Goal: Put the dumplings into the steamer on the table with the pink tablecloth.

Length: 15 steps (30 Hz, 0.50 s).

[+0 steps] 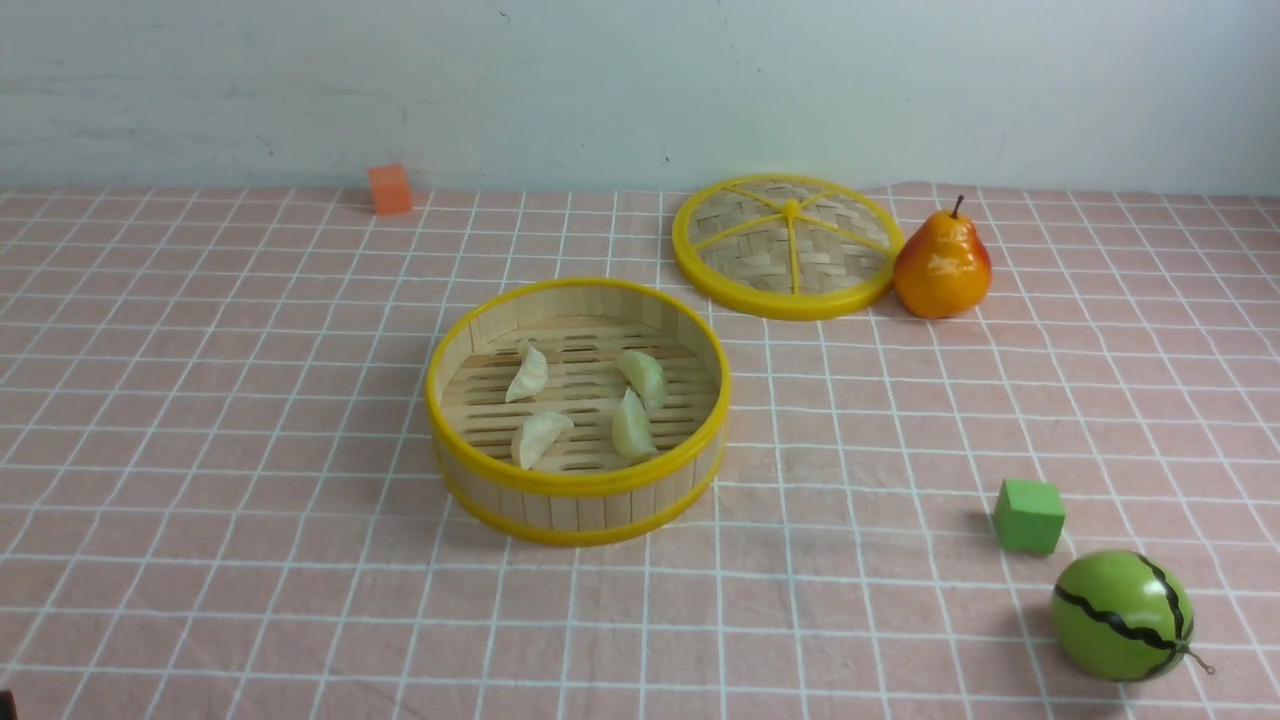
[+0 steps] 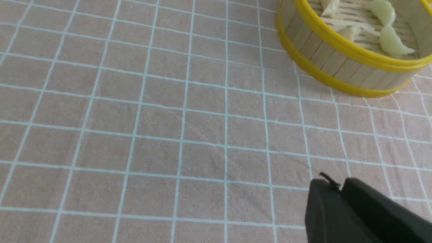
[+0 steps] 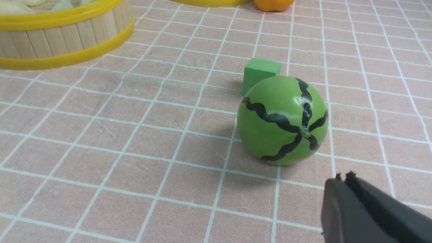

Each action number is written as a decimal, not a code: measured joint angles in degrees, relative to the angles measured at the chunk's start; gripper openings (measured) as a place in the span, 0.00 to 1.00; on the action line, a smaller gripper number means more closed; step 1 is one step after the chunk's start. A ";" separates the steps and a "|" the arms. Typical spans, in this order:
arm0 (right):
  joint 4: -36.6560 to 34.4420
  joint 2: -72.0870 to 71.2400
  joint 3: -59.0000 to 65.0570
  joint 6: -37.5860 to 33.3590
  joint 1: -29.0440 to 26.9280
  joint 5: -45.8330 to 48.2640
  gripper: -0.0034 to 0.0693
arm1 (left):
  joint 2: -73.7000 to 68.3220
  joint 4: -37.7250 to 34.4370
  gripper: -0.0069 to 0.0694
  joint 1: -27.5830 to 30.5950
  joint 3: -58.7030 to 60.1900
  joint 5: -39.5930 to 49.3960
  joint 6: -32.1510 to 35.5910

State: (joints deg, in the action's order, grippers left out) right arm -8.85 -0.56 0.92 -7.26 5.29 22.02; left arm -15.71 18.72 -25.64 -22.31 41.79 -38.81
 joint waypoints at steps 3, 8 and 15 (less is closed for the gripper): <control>0.00 0.00 0.00 0.00 0.00 0.00 0.06 | 7.06 0.18 0.17 4.96 0.95 -2.75 0.00; -0.03 0.00 0.00 0.00 0.00 0.00 0.07 | 14.82 -6.52 0.13 15.30 6.25 -13.58 3.50; -0.03 0.00 0.00 0.00 0.00 0.06 0.09 | 16.34 -10.74 0.07 22.80 22.60 -24.86 18.47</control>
State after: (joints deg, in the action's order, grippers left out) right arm -8.88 -0.56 0.92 -7.26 5.29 22.08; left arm 0.62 7.98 -2.84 0.29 16.93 -20.35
